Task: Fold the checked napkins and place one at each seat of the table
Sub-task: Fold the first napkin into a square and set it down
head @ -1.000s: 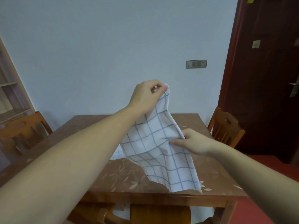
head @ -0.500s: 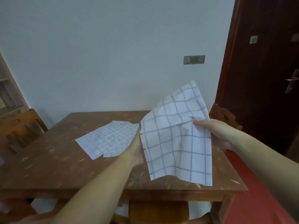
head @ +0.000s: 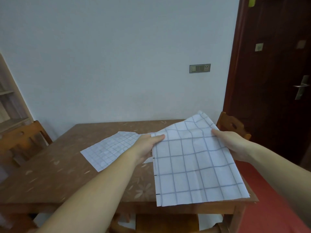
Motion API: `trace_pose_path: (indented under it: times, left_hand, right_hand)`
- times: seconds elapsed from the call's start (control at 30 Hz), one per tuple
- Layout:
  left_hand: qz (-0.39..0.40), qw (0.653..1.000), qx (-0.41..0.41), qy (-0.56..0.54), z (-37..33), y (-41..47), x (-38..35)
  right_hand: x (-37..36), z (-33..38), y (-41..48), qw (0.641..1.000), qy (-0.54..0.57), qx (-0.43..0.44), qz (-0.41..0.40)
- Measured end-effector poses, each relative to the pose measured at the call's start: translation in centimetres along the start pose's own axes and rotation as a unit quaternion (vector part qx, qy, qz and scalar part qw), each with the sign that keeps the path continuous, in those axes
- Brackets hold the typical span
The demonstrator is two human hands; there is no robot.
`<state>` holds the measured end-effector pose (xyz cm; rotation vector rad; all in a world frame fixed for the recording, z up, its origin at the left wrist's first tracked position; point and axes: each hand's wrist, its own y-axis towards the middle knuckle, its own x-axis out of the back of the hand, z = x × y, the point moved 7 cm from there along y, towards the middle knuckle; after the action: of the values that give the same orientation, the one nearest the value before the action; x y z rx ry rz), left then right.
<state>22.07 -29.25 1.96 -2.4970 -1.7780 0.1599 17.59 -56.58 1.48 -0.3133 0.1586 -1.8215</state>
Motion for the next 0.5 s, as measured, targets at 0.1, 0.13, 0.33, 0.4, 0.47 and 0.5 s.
trace_pose_path:
  times: [0.1,0.13,0.33,0.4,0.47,0.5]
  left_hand:
    - [-0.005,1.0,0.001,0.012,-0.4,-0.3,0.7]
    - [-0.006,1.0,0.002,0.016,-0.5,-0.2,0.9]
    - [-0.046,0.999,-0.006,0.01,-0.9,-0.1,2.2]
    - [-0.059,0.998,-0.007,0.016,-0.8,0.0,2.6]
    - [-0.073,0.997,-0.004,0.026,-0.6,0.0,2.8]
    - [-0.078,0.997,-0.003,0.029,-0.5,0.0,2.9]
  right_hand:
    - [-0.4,0.7,-0.6,1.0,-0.018,0.011,-0.008]
    - [-0.5,0.9,-0.7,1.0,-0.019,0.018,-0.006]
    - [-1.0,1.4,-0.9,0.998,-0.002,0.064,0.016]
    - [-1.0,1.6,-0.9,0.997,0.0,0.078,0.02]
    - [-0.8,1.7,-0.8,0.995,0.001,0.096,0.012]
    - [-0.7,1.7,-0.8,0.995,0.011,0.102,0.005]
